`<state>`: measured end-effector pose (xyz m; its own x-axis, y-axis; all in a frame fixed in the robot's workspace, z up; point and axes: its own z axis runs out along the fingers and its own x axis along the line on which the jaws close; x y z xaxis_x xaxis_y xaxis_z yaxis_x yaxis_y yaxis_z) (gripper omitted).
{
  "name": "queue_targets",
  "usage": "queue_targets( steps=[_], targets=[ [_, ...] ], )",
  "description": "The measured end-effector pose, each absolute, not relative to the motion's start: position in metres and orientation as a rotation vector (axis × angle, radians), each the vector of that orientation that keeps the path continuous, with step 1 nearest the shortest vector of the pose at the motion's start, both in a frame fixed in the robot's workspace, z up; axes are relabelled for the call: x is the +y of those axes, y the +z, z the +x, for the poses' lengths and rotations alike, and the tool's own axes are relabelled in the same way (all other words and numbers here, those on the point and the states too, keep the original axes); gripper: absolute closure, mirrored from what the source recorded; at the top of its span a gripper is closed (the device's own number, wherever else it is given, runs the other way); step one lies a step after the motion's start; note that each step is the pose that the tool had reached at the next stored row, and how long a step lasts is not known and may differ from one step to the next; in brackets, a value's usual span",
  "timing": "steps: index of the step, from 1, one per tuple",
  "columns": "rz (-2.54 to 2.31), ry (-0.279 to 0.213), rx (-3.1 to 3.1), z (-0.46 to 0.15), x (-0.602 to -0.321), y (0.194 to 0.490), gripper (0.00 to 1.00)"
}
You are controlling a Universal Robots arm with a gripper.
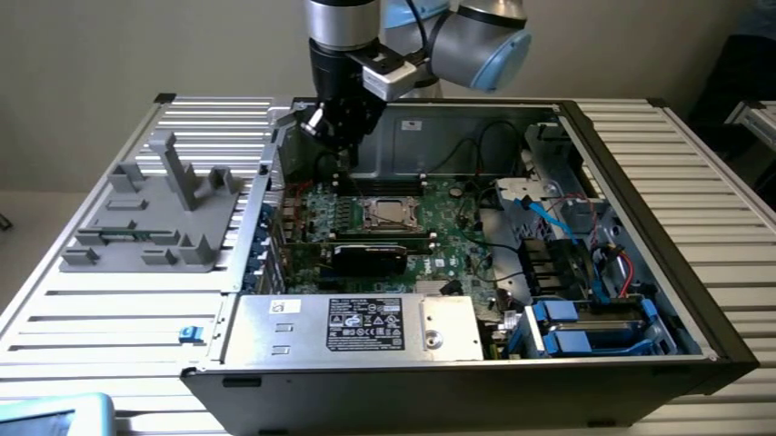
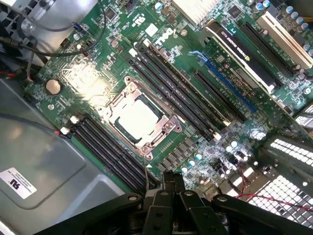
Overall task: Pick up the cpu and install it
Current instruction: 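Install the first cpu locking lever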
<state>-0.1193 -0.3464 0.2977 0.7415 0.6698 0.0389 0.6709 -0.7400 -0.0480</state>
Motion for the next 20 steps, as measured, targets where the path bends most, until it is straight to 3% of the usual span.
queue_targets(
  steps=[20],
  targets=[
    [-2.990, -0.041, -0.753, -0.1197, -0.3465, 0.2978, 0.89]
  ],
)
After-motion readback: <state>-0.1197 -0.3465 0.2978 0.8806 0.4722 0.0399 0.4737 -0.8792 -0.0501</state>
